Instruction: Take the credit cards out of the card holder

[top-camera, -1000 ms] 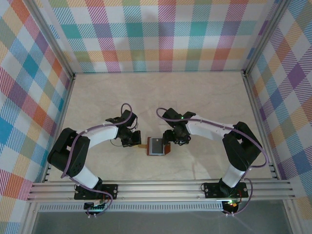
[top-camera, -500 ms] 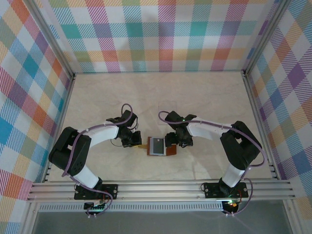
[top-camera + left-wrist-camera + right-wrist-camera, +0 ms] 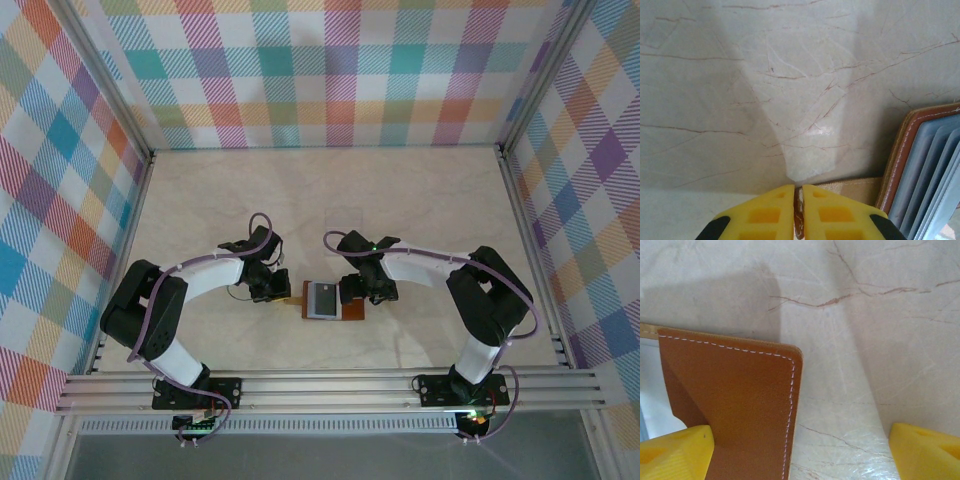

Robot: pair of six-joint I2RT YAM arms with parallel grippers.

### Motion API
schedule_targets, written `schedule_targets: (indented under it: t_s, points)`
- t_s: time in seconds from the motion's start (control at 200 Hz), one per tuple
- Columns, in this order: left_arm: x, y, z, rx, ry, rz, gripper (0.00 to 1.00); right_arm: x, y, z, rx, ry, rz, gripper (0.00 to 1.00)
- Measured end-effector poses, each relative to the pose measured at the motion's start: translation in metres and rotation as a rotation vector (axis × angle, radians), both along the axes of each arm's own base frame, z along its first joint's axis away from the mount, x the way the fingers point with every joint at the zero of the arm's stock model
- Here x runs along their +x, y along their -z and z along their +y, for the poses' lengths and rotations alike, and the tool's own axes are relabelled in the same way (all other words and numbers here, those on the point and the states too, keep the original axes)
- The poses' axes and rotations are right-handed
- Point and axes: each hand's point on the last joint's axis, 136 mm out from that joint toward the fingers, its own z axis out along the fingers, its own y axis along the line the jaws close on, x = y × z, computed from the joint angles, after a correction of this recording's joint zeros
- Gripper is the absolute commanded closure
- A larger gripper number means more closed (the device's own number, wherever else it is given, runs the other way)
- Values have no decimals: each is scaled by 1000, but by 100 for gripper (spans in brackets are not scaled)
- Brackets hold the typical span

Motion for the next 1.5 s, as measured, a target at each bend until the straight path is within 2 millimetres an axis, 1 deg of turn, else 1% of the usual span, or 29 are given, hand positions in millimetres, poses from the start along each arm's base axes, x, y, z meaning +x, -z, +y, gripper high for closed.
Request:
schedule_targets:
  t_s: [0.135,0.215,0.315,0.405,0.505,0.595,0.69,0.785,0.905,0.995,1.1,1.185,1.23,1.3,1.405,1.5]
  points:
    - [-1,-2,1,8,-4,9,78,0,-7,1,16,-1,-10,10]
    - [0,-9,1,9,-5,2,75,0,-16,2,35,-1,-23,10]
    - [6,-27,0,0,-7,-32,73,-1,-28,4,61,-3,-37,11]
    - [14,-48,-3,-13,-10,-76,71,-1,-37,4,77,-4,-48,11]
    - [21,-68,-8,-14,-1,-110,70,0,-48,6,93,-5,-59,12]
    - [23,-79,-17,-16,18,-130,70,3,-60,11,118,-8,-71,15]
    - [17,-84,-32,-25,61,-137,71,5,-71,17,147,-15,-81,20]
    - [11,-78,-45,-23,90,-121,74,5,-80,23,179,-24,-84,29]
    - [4,-59,-55,-2,105,-70,78,4,-93,35,245,-48,-81,42]
    - [2,-45,-63,1,111,-41,81,1,-99,45,306,-61,-63,52]
    - [1,-33,-70,-1,110,-18,82,-2,-103,57,373,-70,-37,60]
    - [1,-28,-74,-4,113,-11,83,-3,-106,68,425,-77,-21,65]
    - [1,-26,-76,-6,116,-11,83,-4,-103,72,440,-81,-10,67]
    - [0,-24,-79,-10,119,-11,83,-6,-91,75,444,-83,18,68]
    - [-1,-23,-80,-13,119,-4,84,-12,-66,72,413,-76,72,70]
    - [-2,-23,-82,-17,121,-1,84,-17,-49,68,386,-69,108,71]
